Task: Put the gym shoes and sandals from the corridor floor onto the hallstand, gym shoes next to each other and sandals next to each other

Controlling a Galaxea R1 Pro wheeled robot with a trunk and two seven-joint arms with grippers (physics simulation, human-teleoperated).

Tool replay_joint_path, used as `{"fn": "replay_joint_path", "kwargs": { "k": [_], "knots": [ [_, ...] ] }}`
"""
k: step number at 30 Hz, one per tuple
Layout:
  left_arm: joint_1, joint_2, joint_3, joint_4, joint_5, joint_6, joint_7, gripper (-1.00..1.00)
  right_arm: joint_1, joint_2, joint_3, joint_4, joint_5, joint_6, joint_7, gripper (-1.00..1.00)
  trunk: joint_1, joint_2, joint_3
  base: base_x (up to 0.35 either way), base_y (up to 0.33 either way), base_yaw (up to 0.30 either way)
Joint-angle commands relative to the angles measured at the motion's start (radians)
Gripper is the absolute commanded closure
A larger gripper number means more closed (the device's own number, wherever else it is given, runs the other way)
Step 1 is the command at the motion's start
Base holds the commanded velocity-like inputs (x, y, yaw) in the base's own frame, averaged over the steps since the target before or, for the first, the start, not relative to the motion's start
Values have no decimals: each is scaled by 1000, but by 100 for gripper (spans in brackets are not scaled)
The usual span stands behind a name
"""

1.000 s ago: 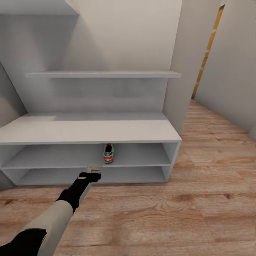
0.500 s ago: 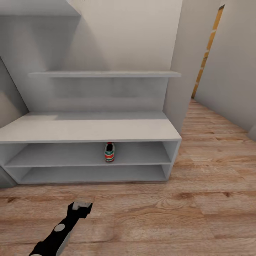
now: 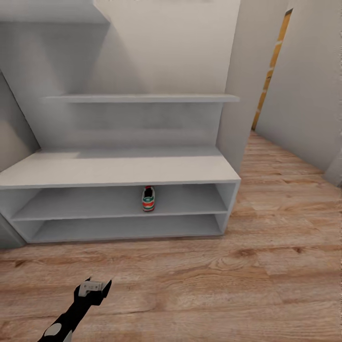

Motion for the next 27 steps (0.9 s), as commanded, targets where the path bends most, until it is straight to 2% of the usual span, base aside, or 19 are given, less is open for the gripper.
{"fn": "replay_joint_path", "kwargs": {
  "k": [1, 7, 16, 27],
  "knots": [
    [0, 0, 3, 1, 10, -1, -10, -100, -1, 0, -3, 1, -11, -1, 9, 100, -1, 0, -1, -271, 215, -54],
    [0, -1, 3, -4, 11, -1, -11, -100, -1, 2, -3, 1, 1, -2, 9, 100, -1, 0, -1, -236, 238, -15],
    [0, -2, 3, -8, 11, 3, -8, -100, -1, 27, -3, 0, 43, -2, 9, 100, -1, 0, -1, -159, 280, -1],
    [0, -2, 3, -9, 11, 4, -6, -100, -1, 28, -3, 0, 45, -2, 9, 100, -1, 0, -1, -162, 284, 0]
  ]
}}
